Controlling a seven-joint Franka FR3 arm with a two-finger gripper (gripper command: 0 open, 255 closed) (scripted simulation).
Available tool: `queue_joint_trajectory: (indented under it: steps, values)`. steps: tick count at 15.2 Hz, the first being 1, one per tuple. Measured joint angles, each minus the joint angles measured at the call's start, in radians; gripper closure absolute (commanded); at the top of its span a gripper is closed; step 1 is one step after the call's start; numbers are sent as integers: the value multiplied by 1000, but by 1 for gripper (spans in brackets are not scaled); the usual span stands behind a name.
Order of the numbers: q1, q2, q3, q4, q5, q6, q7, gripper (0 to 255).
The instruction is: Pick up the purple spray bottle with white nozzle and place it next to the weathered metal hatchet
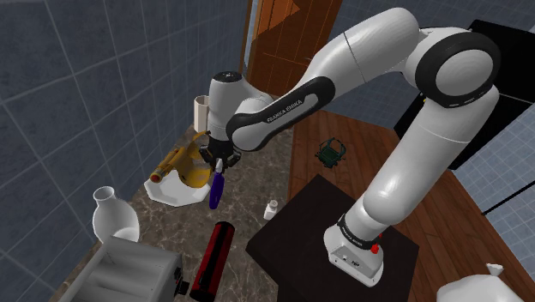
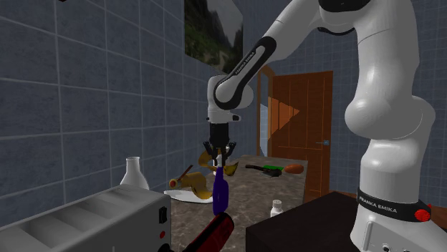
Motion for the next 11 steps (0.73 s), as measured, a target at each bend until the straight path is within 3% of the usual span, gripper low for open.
queue_joint_trajectory:
  steps: [6, 11]
  values:
    - [-1, -5, 1, 1, 5, -6, -4, 255]
    - [-5, -52, 6, 19, 45, -62, -35, 255]
